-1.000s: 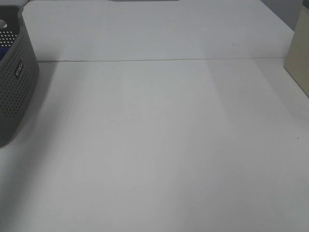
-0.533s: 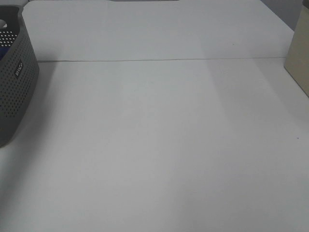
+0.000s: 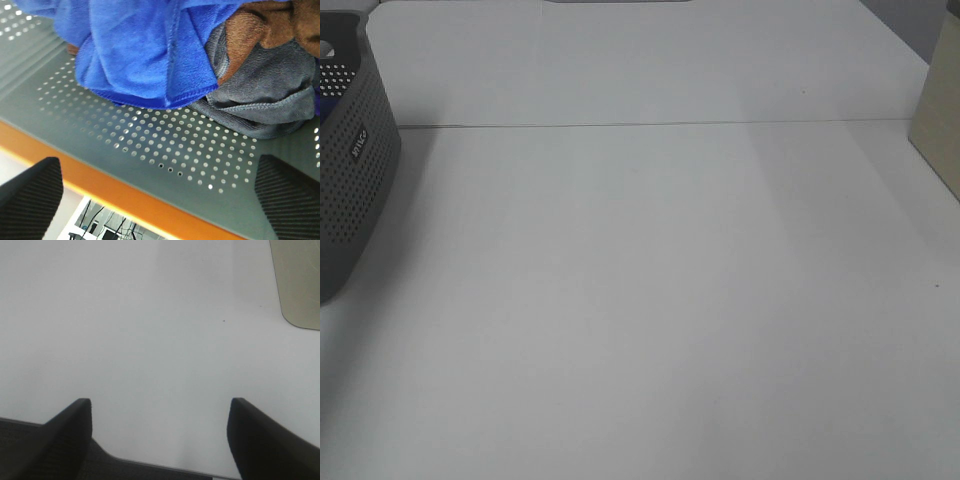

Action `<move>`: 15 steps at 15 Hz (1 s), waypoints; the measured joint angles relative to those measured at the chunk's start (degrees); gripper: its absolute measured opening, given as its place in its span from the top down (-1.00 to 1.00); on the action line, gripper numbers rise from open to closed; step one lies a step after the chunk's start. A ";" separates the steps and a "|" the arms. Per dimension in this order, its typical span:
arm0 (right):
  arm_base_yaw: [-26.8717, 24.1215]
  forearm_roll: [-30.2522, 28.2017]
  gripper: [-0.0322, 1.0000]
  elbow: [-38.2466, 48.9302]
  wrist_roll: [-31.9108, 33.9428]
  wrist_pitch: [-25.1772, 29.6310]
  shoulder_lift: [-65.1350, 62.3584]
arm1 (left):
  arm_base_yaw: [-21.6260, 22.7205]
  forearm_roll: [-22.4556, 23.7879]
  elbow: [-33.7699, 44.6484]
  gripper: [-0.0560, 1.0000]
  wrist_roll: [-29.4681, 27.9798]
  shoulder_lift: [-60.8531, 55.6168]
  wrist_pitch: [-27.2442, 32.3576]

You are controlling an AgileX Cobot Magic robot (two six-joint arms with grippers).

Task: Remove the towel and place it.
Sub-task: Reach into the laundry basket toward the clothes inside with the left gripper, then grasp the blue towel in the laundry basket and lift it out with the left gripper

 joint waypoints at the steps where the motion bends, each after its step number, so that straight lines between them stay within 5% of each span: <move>1: 0.00 0.00 -0.49 0.00 0.00 0.00 0.00 | 0.00 0.46 0.00 -0.98 0.00 1.60 -0.06; 10: 0.00 0.00 -0.49 0.00 0.00 0.00 0.00 | 0.00 3.09 0.00 -0.89 0.06 12.43 -4.98; 15: 0.00 0.00 -0.49 0.00 0.00 0.00 0.00 | 0.74 3.27 0.00 -0.40 0.06 13.87 -7.10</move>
